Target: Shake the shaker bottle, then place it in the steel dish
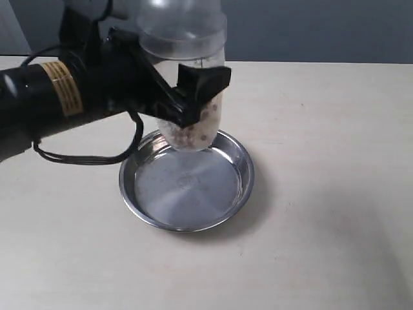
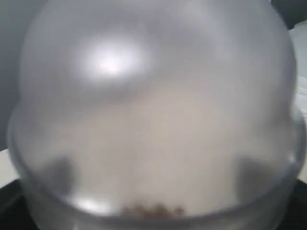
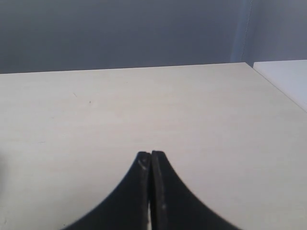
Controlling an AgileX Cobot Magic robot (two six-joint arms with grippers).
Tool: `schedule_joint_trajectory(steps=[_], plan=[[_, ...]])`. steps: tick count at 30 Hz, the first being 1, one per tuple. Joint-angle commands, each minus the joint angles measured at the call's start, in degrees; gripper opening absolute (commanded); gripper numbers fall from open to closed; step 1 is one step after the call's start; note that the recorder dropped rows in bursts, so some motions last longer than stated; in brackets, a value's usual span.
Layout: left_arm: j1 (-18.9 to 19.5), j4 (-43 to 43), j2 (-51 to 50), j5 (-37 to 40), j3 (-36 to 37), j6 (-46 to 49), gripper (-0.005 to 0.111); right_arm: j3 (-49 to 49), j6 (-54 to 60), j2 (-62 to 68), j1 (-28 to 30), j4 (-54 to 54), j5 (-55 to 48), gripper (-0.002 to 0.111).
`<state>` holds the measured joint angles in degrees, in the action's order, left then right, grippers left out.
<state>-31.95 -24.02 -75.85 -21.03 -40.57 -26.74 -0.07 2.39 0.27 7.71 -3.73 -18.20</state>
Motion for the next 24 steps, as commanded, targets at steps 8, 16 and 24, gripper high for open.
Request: schedule_joint_trajectory(steps=[8,16,24], plan=[[1.05,-0.26,-11.46,0.22,3.61,1.21,0.0,0.07,0.11,-0.27,0.2,-0.04,0.75,-0.001],[2.47,10.47,-18.97,-16.19,3.74,13.68,0.0,0.07,0.11,-0.27,0.2,-0.04,0.75,-0.001],[2.47,10.47,-26.98,-23.34,3.74,13.68,0.0,0.07,0.11,-0.27,0.2,-0.04,0.75,-0.001]])
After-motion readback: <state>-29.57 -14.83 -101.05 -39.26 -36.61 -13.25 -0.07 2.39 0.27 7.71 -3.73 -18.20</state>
